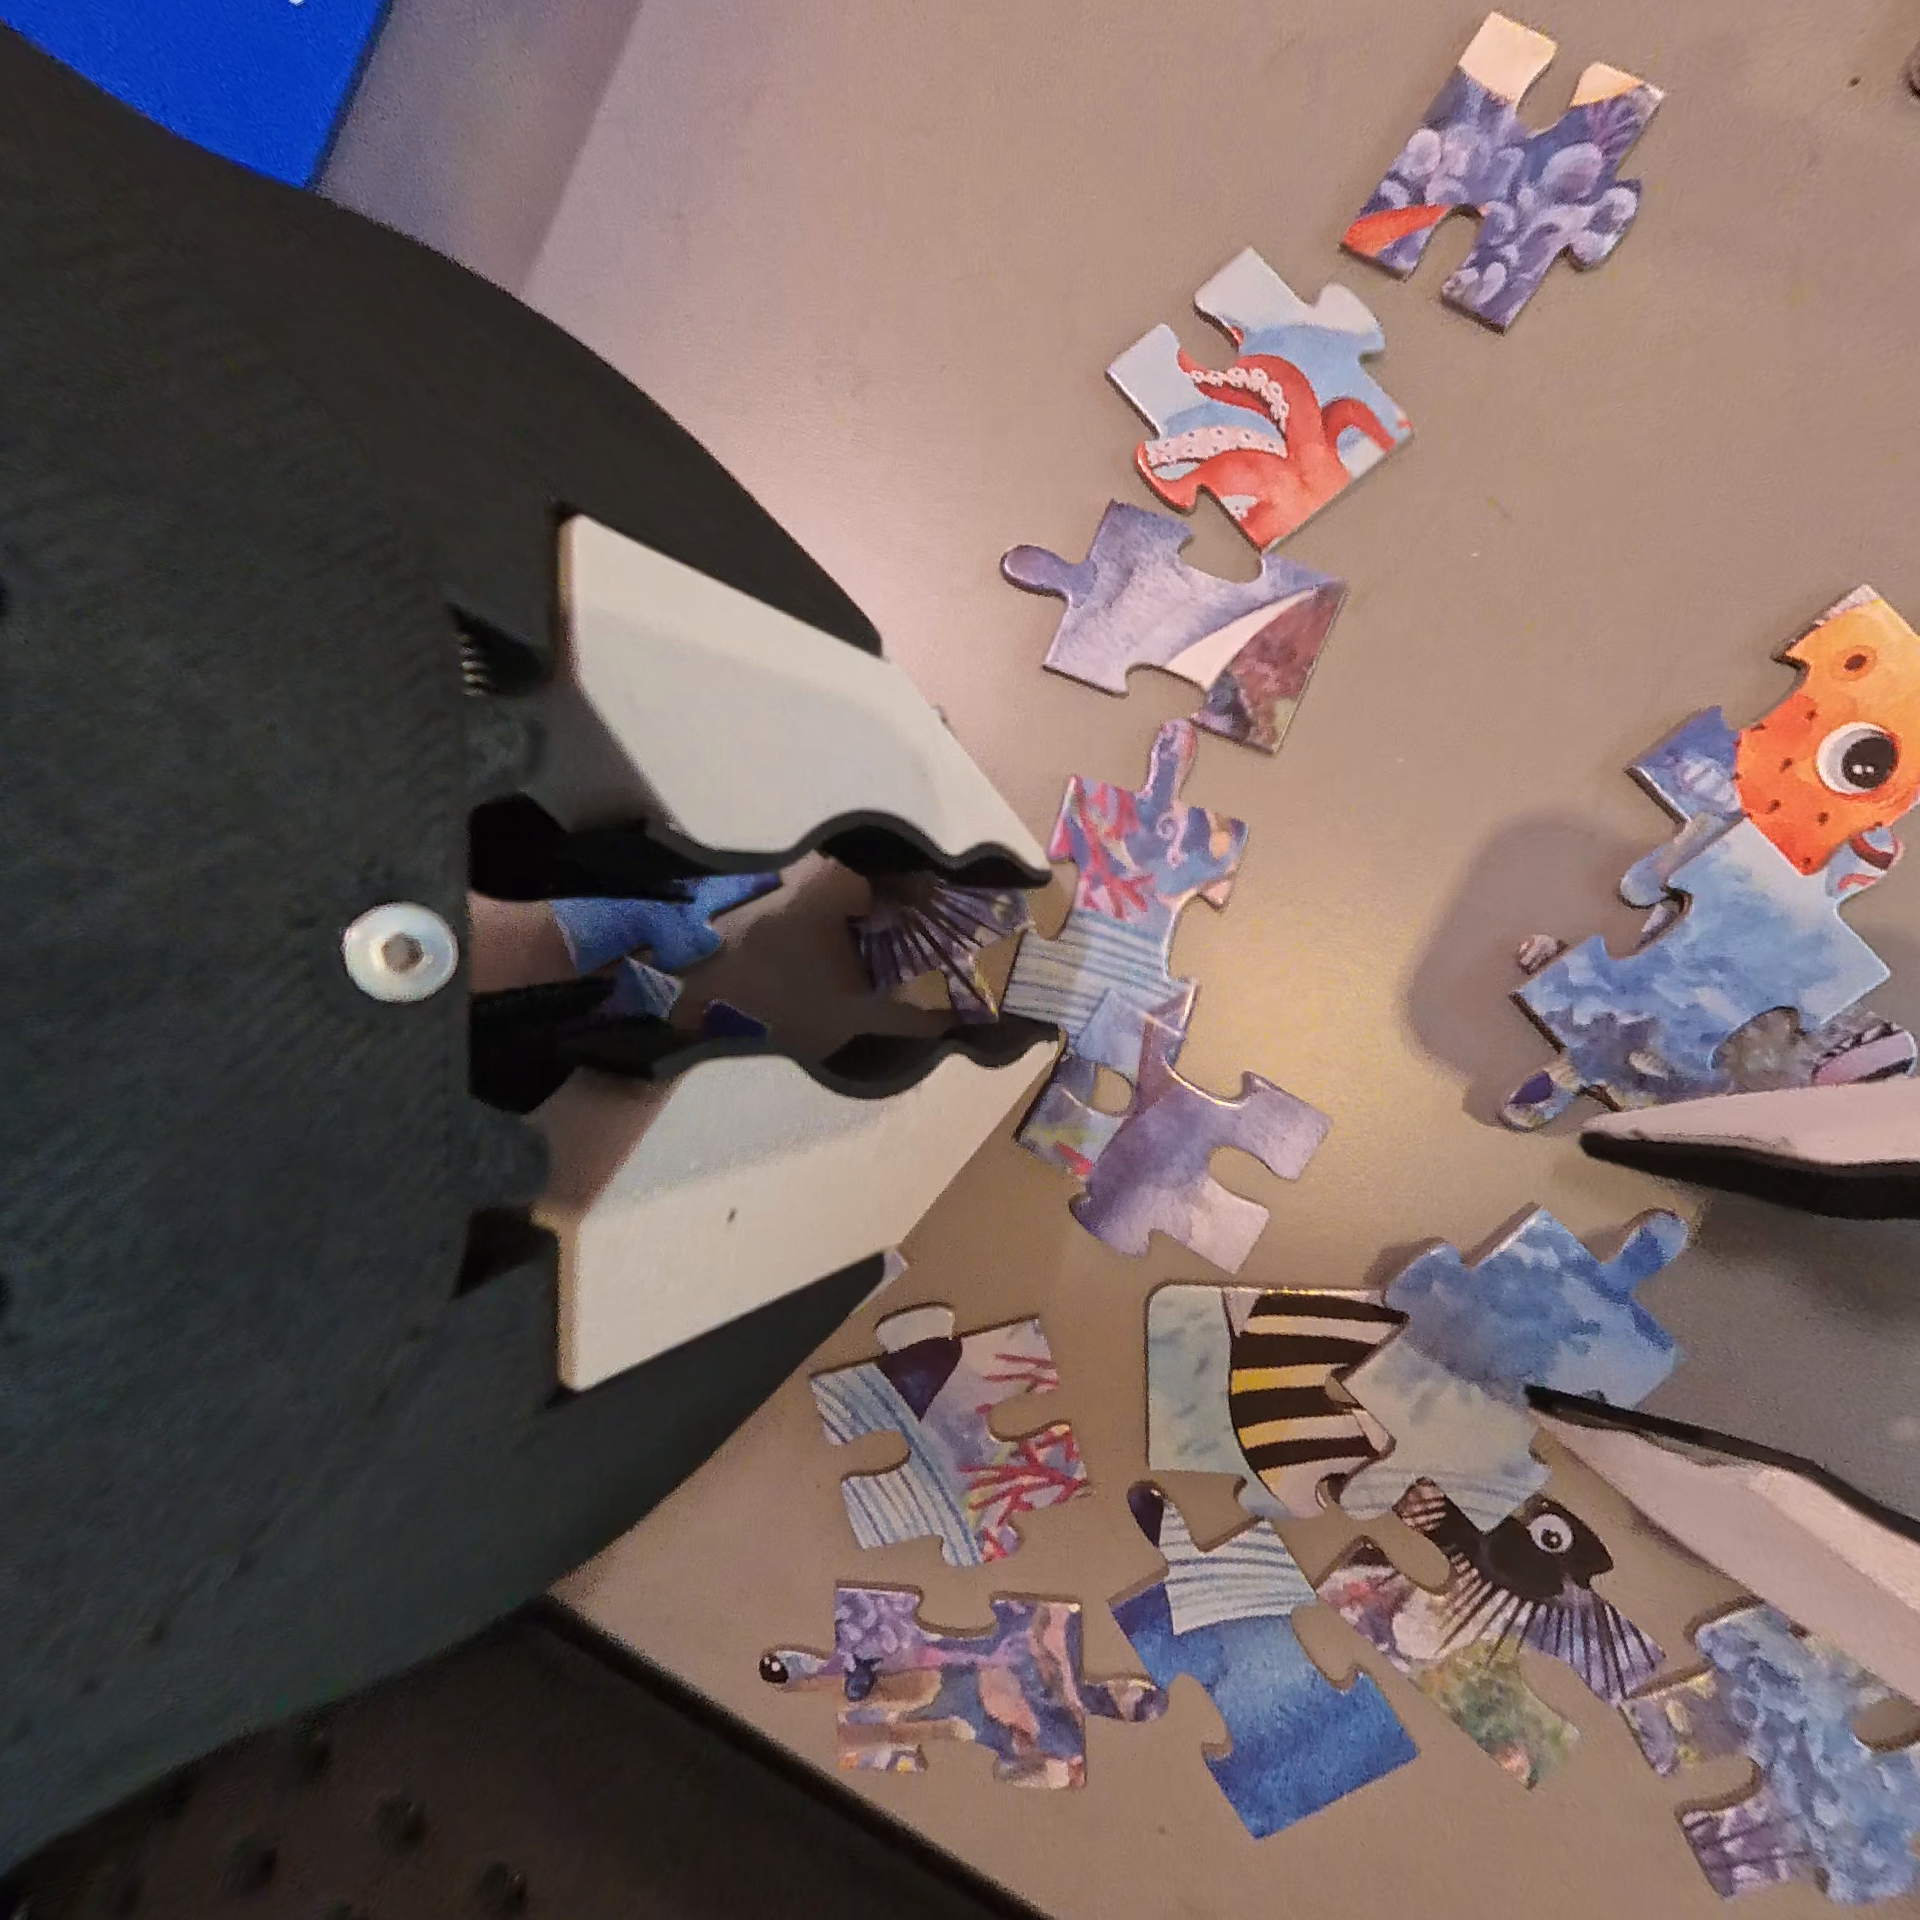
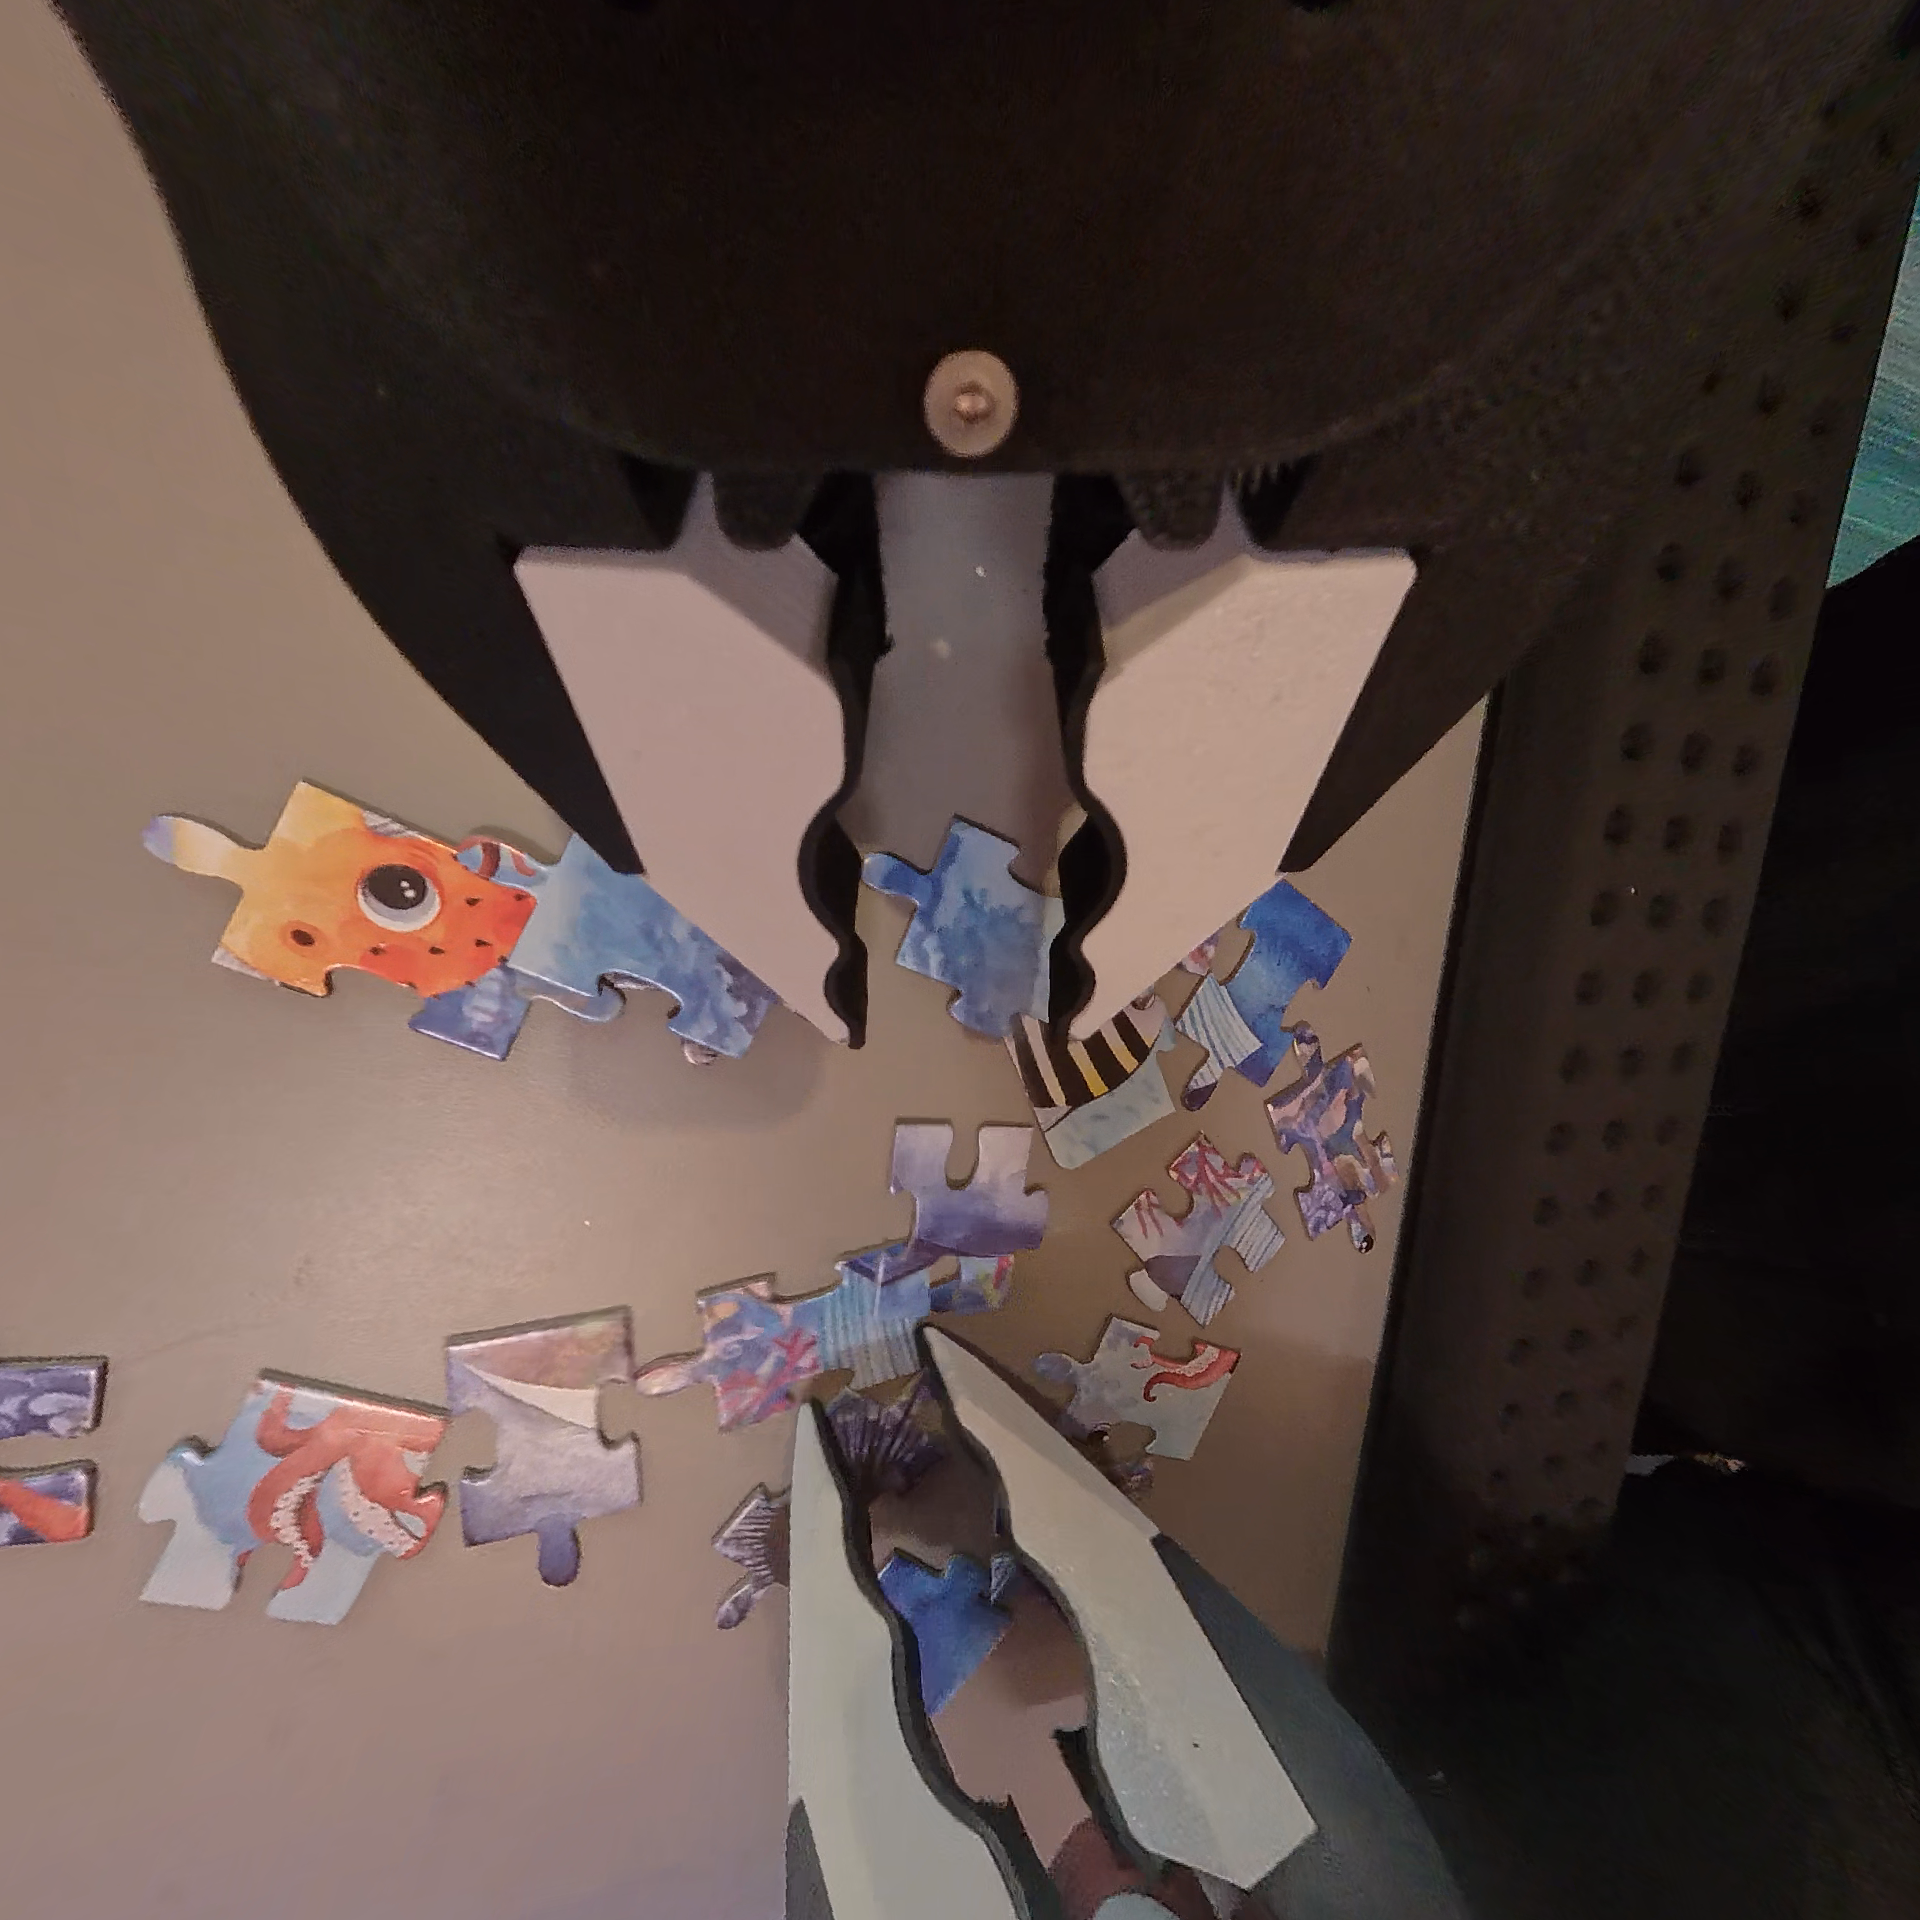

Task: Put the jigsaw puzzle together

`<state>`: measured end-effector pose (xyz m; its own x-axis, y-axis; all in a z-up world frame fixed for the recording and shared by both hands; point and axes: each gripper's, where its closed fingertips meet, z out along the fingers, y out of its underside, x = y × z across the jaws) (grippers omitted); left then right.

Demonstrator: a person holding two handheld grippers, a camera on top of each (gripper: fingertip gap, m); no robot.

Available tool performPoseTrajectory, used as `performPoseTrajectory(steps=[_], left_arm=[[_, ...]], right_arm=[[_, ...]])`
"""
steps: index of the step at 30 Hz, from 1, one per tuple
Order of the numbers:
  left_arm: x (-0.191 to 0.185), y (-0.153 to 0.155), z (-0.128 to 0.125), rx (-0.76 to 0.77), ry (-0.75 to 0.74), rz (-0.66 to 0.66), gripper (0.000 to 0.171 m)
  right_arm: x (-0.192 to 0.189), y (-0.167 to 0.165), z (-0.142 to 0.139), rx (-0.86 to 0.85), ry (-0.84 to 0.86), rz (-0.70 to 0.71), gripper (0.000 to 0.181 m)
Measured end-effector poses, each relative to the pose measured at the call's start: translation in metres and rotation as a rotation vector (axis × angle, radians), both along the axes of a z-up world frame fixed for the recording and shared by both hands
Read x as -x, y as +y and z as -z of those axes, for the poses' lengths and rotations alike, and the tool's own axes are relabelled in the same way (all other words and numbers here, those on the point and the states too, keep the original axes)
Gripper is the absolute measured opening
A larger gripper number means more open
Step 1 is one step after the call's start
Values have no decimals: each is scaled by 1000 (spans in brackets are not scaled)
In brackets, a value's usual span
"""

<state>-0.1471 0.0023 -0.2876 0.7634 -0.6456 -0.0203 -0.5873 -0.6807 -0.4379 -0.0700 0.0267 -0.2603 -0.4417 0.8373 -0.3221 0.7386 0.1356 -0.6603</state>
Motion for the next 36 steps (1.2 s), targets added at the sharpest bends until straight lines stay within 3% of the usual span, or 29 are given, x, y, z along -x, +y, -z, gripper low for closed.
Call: performPoseTrajectory(steps=[5, 19, 25, 29, 36], left_arm=[[2, 6, -1, -31, 34, 1, 15], [5, 17, -2, -81, 46, -29, 36], [-8, 9, 1, -41, -28, 7, 75], [-12, 9, 0, -35, -66, 8, 81], [-6, 13, -2, -58, -60, -13, 52]], right_arm=[[1, -1, 2, -11, 5, -3, 33], [5, -5, 10, -38, 13, -9, 32], [5, -6, 13, -41, 6, -14, 32], [5, -5, 13, -36, 7, -13, 31], [5, -7, 12, -42, 15, -20, 30]])
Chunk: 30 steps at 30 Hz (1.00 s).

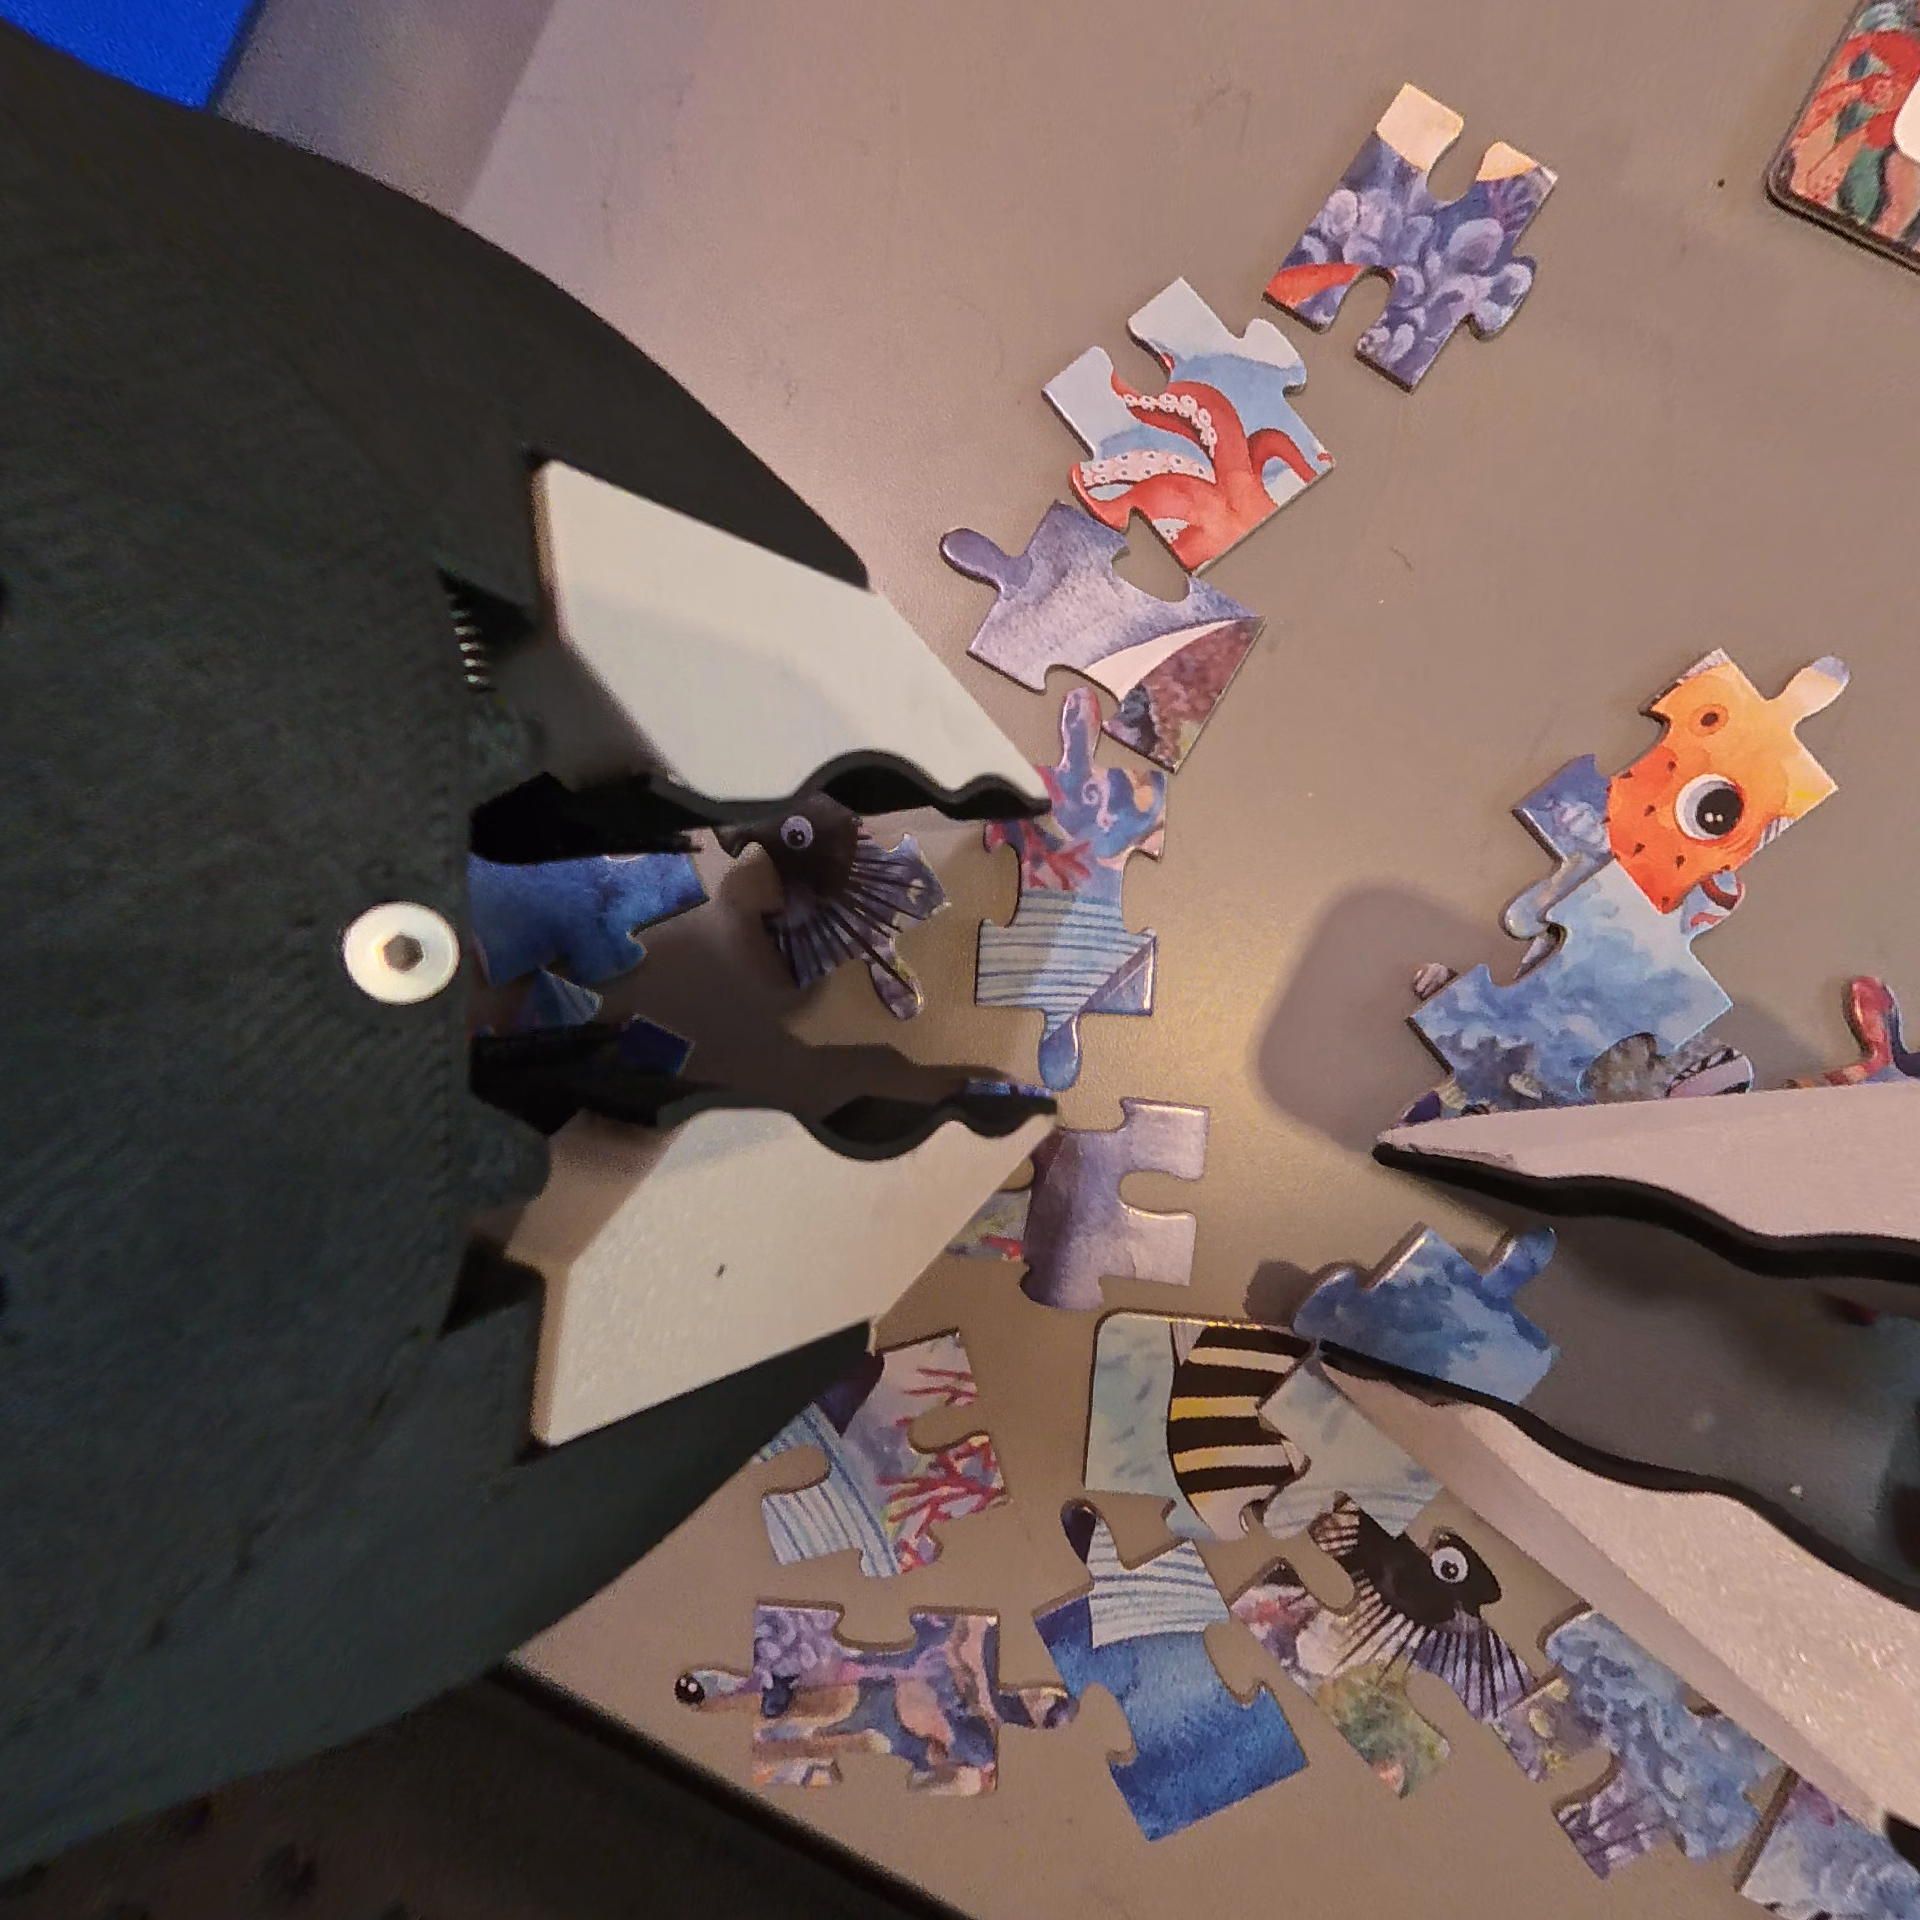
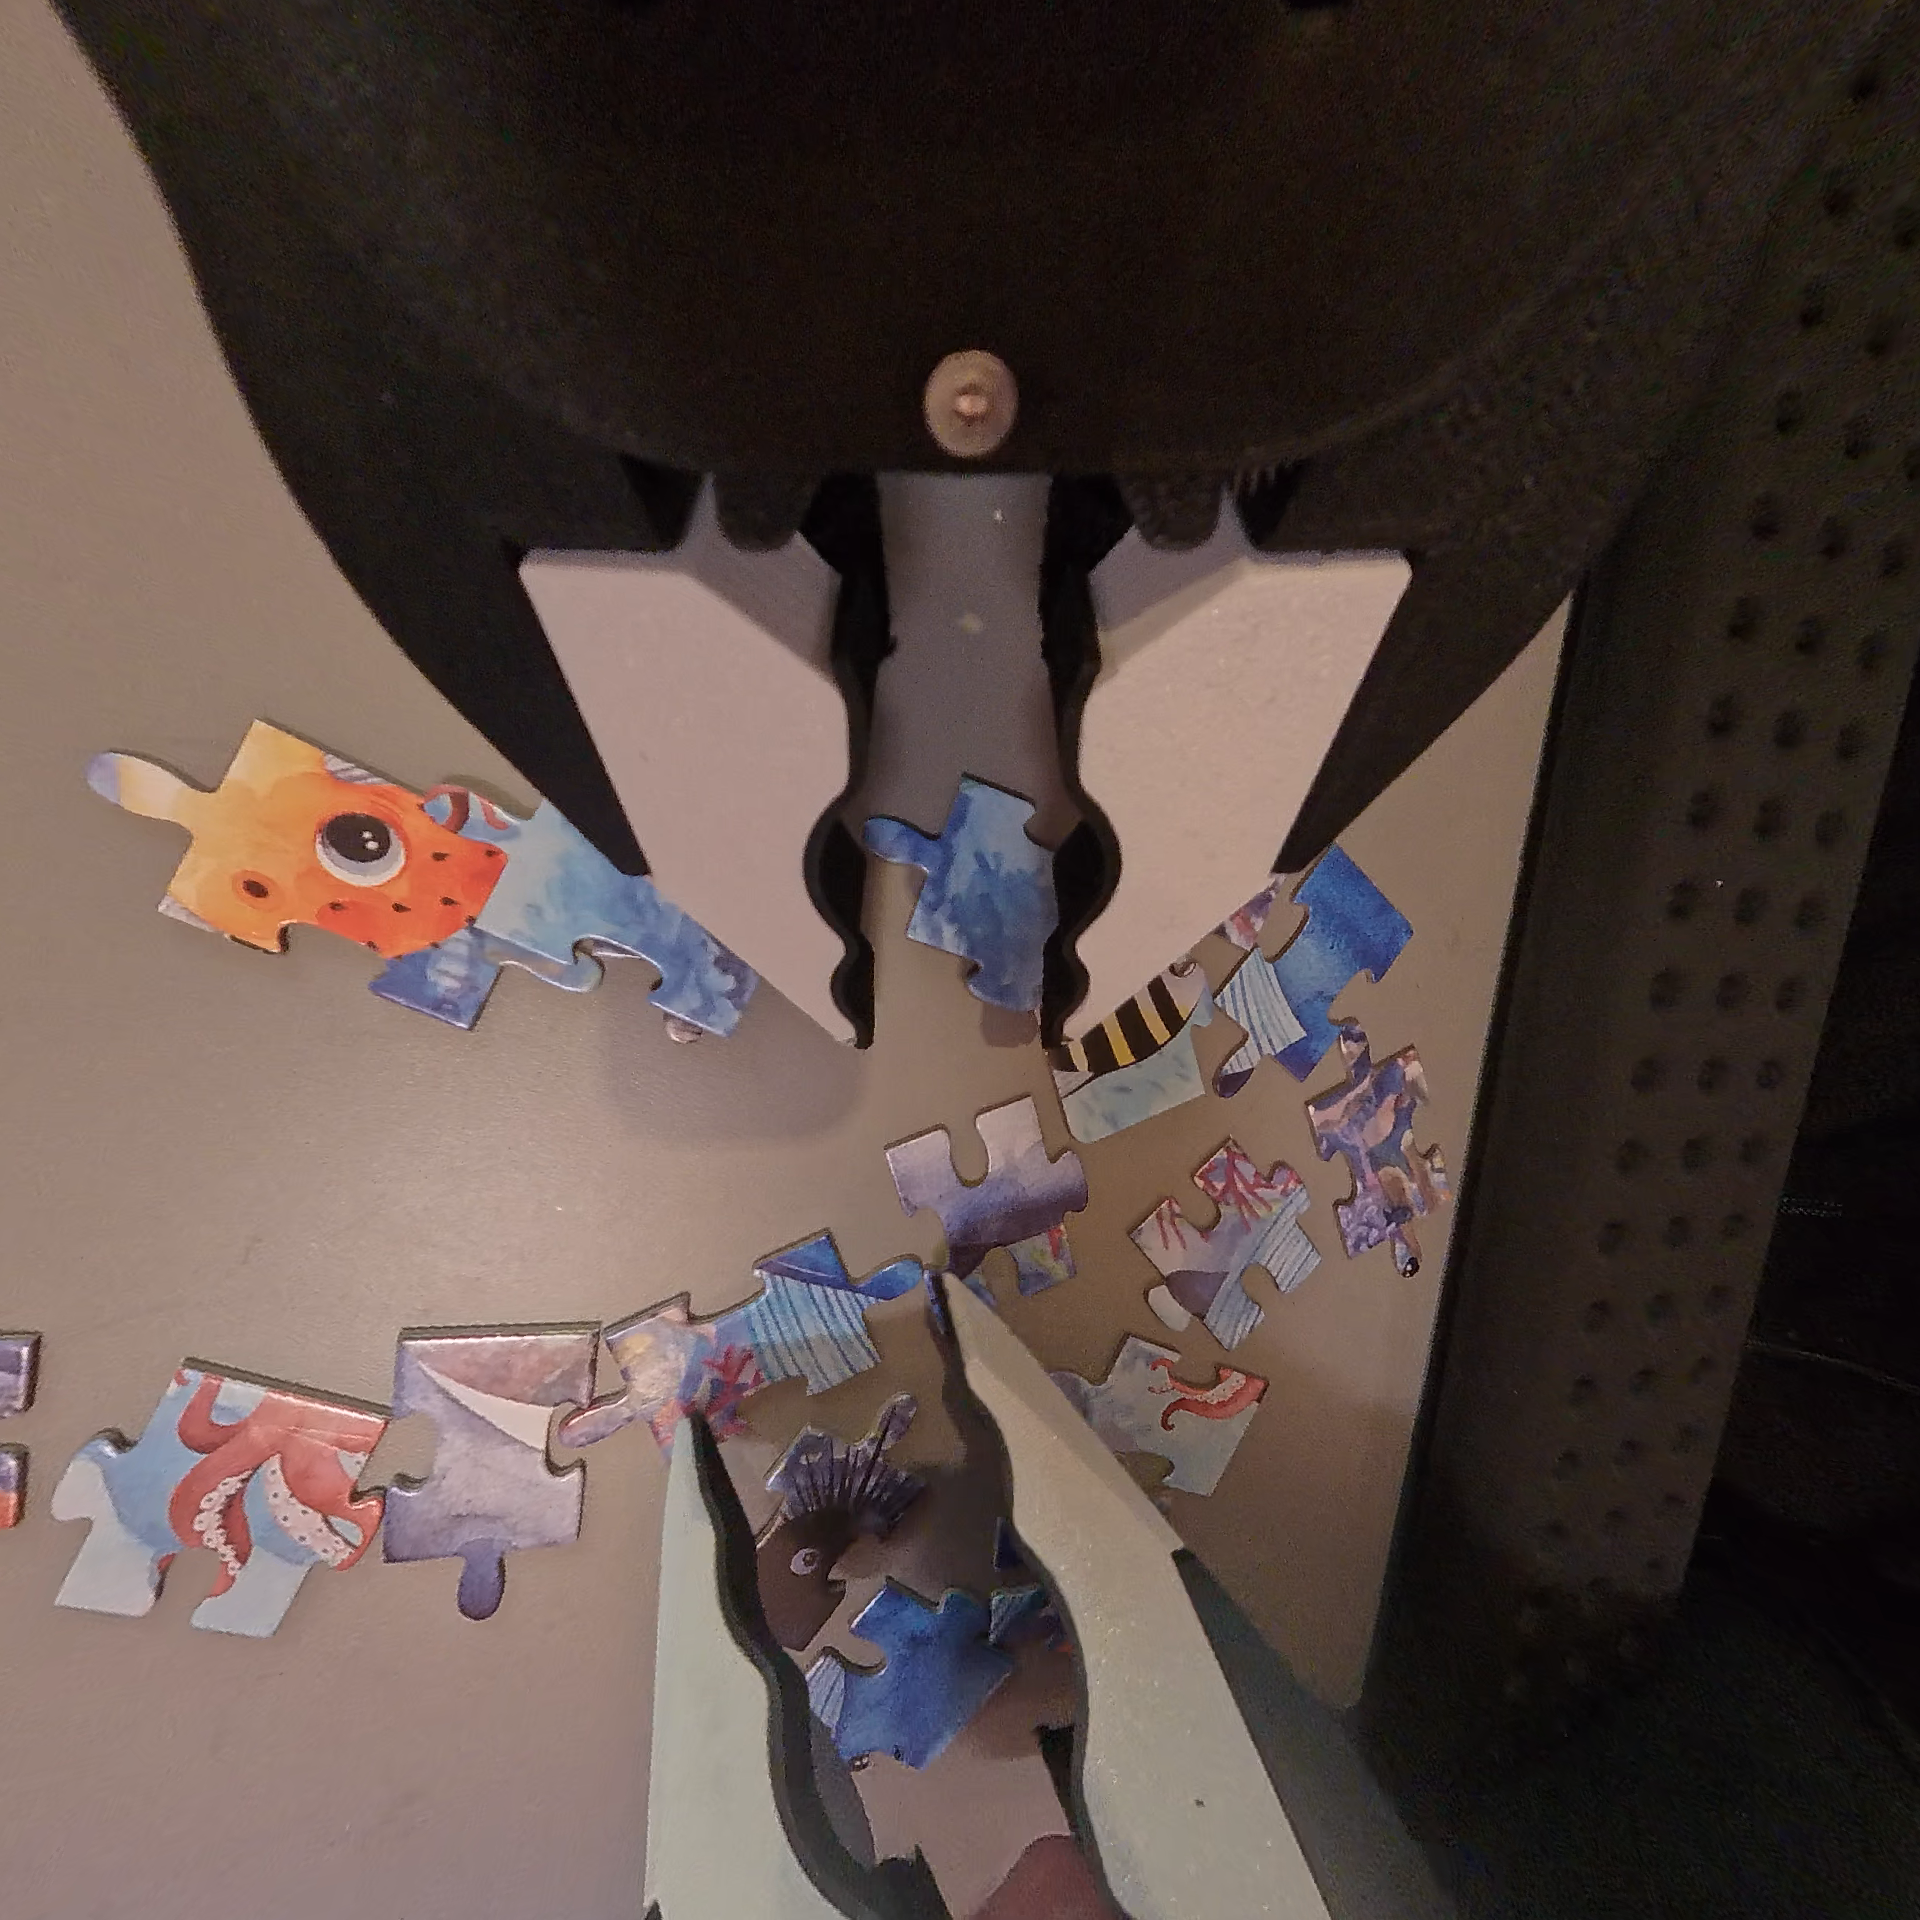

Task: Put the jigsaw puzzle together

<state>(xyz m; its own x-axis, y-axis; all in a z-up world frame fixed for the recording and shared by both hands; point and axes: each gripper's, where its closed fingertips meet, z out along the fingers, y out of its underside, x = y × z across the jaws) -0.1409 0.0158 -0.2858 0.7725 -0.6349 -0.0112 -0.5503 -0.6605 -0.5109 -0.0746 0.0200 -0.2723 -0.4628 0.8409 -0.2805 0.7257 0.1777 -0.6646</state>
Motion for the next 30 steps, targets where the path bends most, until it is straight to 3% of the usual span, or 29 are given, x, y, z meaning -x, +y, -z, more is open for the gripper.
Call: performPoseTrajectory(steps=[5, 7, 10, 17, 23, 26, 30], left_arm=[[0, 2, -1, -16, 1, 8, 24], [-2, 3, -1, -15, -10, 11, 31], [1, 7, -1, -28, 11, -12, 57], [-7, 7, 1, -20, -6, 6, 76], [-11, 8, 1, -30, -25, 9, 69], [-8, 12, 0, -50, -12, 1, 48], [-5, 14, 0, -66, 5, -8, 41]], right_arm=[[0, 0, 3, 1, -5, -1, 30], [0, -1, 4, 0, -6, -1, 30], [1, -1, 4, 0, -2, 1, 30], [2, 0, 6, 6, -1, 12, 31], [3, -3, 7, 12, 3, 9, 31], [4, -3, 7, 13, 6, 9, 30], [4, -3, 7, 14, 8, 7, 29]])
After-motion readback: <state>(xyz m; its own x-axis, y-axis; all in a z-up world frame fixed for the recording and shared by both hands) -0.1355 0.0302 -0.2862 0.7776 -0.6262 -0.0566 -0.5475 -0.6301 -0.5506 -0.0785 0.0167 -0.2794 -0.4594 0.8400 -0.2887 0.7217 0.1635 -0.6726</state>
